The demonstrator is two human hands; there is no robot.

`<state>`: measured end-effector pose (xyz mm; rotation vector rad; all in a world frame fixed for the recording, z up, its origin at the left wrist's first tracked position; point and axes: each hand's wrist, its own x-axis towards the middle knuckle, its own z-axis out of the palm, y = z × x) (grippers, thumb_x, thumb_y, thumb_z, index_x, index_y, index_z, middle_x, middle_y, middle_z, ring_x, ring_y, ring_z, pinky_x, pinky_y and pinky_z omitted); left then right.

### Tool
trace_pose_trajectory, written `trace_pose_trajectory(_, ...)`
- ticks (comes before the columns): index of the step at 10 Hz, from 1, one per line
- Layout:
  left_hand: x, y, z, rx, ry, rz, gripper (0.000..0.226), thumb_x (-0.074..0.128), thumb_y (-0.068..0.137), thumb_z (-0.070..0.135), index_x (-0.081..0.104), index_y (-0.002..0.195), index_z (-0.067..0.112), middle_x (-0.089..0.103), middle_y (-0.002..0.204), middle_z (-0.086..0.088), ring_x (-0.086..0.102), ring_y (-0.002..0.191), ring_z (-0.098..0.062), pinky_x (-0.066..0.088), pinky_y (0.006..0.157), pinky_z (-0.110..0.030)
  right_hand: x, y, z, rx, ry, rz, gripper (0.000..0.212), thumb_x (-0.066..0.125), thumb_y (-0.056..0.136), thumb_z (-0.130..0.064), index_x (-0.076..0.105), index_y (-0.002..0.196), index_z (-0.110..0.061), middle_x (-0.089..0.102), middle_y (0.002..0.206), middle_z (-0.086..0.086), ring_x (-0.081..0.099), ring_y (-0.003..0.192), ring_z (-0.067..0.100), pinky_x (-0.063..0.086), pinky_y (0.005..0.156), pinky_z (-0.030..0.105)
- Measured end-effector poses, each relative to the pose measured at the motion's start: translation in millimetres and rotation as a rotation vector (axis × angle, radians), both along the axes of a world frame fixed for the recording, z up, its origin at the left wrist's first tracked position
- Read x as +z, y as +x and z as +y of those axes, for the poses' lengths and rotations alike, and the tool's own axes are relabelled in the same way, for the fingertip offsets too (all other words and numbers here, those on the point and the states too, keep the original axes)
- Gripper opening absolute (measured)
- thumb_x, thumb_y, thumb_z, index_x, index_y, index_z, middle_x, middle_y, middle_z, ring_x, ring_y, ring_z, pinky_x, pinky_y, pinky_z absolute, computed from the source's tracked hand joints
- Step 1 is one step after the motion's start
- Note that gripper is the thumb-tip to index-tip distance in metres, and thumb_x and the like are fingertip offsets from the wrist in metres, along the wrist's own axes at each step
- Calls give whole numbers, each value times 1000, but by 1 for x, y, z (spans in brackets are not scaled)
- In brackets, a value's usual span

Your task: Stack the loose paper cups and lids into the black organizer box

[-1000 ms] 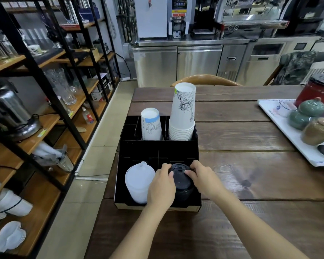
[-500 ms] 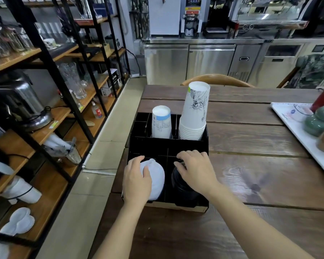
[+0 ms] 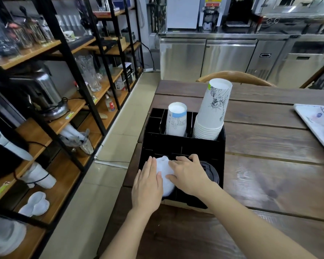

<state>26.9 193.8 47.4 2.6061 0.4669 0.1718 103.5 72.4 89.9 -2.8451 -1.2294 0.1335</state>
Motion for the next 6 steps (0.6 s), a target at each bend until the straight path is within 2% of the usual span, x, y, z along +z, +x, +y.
trace_pose_trajectory(1, -1, 2, -1, 9, -15, -2, 54, 24, 100, 31, 9, 151, 22, 13, 160, 6, 20, 145, -12, 21, 116, -28, 0, 1, -1, -14, 2, 23, 41, 41, 96, -36, 52, 120, -5, 61, 127, 6, 36, 136, 23, 16, 100, 43)
trace_pose_trajectory(2, 0, 3, 0, -11, 27, -5, 53, 26, 100, 28, 13, 150, 18, 17, 159, 4, 23, 144, -14, 24, 116, -29, 3, 3, -1, -16, -50, 37, 39, 40, 96, -37, 53, 118, -8, 62, 123, 3, 37, 135, 21, 18, 102, 44)
trace_pose_trajectory(4, 9, 5, 1, -37, 143, 34, 53, 26, 99, 30, 14, 150, 17, 21, 158, 3, 23, 144, -12, 18, 116, -28, 8, 3, 1, -25, -106, 32, 38, 37, 97, -36, 51, 119, -8, 60, 125, 4, 38, 134, 24, 20, 104, 45)
trace_pose_trajectory(5, 16, 6, 2, -48, 194, 67, 54, 27, 99, 33, 16, 149, 16, 23, 158, 1, 21, 145, -14, 17, 117, -28, 16, -2, 1, -27, -130, 54, 45, 39, 96, -41, 45, 128, -11, 54, 134, 4, 38, 133, 26, 22, 103, 46)
trace_pose_trajectory(6, 27, 9, 5, -55, 197, 101, 54, 30, 99, 35, 21, 148, 16, 22, 158, 1, 14, 147, -15, 14, 119, -30, 26, 3, -6, -63, -14, 26, 48, 43, 94, -40, 39, 134, -14, 52, 135, 6, 47, 123, 28, 30, 96, 42)
